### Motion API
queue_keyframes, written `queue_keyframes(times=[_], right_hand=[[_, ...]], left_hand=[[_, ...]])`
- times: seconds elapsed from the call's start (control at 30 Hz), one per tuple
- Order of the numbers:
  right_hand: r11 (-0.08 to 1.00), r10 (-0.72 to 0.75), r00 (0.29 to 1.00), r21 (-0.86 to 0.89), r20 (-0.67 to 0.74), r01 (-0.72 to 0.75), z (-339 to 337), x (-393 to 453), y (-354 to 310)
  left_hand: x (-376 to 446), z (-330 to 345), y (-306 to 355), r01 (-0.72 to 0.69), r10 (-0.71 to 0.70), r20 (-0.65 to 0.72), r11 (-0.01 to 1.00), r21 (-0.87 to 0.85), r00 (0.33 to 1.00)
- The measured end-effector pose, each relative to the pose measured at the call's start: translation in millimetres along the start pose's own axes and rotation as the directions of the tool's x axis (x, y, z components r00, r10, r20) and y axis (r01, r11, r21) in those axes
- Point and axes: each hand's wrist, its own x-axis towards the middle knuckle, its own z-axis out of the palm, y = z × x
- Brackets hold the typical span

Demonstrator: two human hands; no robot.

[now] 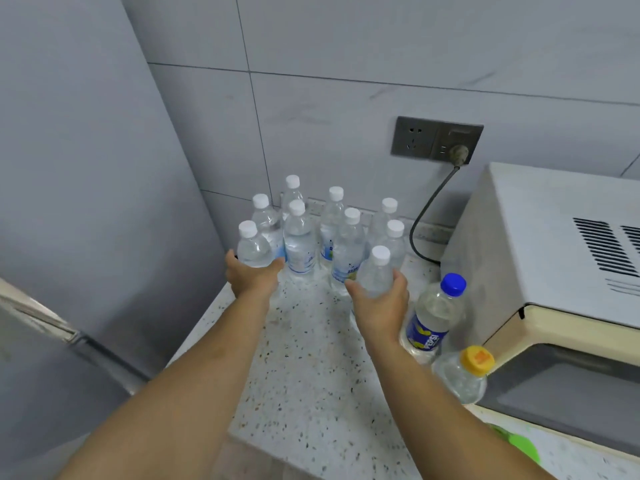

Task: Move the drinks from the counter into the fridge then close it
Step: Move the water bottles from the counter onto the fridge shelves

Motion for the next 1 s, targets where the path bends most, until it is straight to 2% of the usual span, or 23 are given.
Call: queue_keyframes(times=[0.13, 0.23, 0.37, 0.53, 0.73, 0.9, 1.0], right_hand=[[1.000, 0.014, 1.000, 0.024, 0.009, -0.014, 6, 2, 15], [0.998, 0.015, 1.000, 0.057, 0.023, -0.016, 6, 0, 21], [0.996, -0.008, 0.999, 0.084, 0.040, 0.005, 3, -7, 19], [0.990, -0.051, 0.996, 0.138, 0.075, 0.040, -9, -40, 25], [0.976, -0.064, 0.988, 0.215, 0.139, 0.033, -37, -94, 40], [0.966, -0.109, 0.984, 0.247, 0.142, 0.072, -71, -136, 45], [0.957, -0.133, 0.970, 0.280, 0.204, 0.072, -93, -154, 42]], left_hand=[[22, 9, -10, 0.014, -0.014, 0.024, 0.999, -0.034, 1.000], [14, 9, -21, 0.037, -0.038, -0.016, 0.994, -0.100, 0.999], [-14, 6, -39, -0.019, 0.018, -0.033, 0.999, -0.048, 0.999], [-58, -11, -68, -0.057, 0.063, 0.083, 0.995, -0.076, 0.995], [-106, -50, -99, 0.001, 0.072, 0.259, 0.962, -0.272, 0.963], [-139, -80, -111, 0.163, 0.008, 0.383, 0.897, -0.412, 0.924], [-161, -102, -118, 0.271, -0.053, 0.477, 0.875, -0.402, 0.877]])
